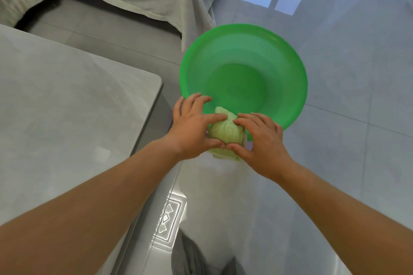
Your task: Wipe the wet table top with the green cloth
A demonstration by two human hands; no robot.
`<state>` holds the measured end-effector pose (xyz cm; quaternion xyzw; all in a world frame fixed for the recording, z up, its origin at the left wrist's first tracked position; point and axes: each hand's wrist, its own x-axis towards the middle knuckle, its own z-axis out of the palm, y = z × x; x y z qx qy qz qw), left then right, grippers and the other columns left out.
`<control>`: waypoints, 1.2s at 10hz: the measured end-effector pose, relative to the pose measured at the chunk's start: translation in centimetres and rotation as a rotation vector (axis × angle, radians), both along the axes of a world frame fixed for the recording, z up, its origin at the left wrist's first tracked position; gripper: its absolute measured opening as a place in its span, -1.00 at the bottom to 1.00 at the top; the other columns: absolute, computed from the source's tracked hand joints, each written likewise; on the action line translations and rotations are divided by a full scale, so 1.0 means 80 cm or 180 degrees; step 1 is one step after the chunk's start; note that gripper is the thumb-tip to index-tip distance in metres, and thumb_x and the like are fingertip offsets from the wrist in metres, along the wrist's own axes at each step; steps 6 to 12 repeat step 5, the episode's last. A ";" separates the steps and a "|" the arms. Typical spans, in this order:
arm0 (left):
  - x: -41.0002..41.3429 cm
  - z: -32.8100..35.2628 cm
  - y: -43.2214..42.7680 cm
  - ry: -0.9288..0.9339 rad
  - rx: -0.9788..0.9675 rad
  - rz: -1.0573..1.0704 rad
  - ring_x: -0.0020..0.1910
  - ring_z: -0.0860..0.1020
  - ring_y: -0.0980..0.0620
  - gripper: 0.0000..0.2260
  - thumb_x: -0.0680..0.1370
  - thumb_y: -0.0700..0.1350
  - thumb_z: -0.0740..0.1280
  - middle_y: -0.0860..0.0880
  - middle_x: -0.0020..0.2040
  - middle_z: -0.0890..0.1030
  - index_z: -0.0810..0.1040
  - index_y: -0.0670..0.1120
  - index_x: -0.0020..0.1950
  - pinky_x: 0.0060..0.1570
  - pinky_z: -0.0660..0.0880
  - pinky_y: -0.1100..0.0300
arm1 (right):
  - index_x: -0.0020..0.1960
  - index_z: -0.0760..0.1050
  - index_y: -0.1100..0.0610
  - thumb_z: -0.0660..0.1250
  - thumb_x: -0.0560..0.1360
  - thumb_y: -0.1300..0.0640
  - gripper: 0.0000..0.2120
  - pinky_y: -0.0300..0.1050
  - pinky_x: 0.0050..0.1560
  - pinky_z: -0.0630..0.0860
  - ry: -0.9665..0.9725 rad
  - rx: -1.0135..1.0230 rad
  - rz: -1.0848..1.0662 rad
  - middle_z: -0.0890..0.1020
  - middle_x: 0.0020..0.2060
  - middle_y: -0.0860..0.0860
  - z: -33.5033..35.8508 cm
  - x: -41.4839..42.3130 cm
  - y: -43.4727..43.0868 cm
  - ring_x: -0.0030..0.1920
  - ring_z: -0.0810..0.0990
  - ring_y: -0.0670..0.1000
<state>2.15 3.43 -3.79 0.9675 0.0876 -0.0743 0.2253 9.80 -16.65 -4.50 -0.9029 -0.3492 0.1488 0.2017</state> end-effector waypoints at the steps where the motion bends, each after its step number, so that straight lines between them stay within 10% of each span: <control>1: -0.003 0.003 0.002 0.0054 -0.0273 0.0058 0.57 -0.07 -0.05 -0.31 0.34 0.30 0.48 -0.06 0.58 0.15 0.38 0.28 0.45 0.50 -0.26 -0.13 | 0.36 0.45 -0.07 0.38 0.38 -0.31 -0.38 -0.06 0.33 0.16 0.0239 0.0120 -0.0084 0.46 0.37 -0.13 0.008 0.005 0.000 0.40 0.32 -0.03; 12: -0.018 0.036 -0.008 -0.0261 -0.0785 0.0667 0.48 0.22 0.02 -0.46 0.45 0.20 0.46 0.03 0.44 0.40 0.45 0.17 0.41 0.41 0.06 0.02 | 0.30 0.53 0.03 0.48 0.43 -0.14 -0.50 0.11 0.35 0.37 0.0404 0.0379 -0.0115 0.59 0.25 -0.06 0.034 0.001 0.003 0.30 0.48 0.00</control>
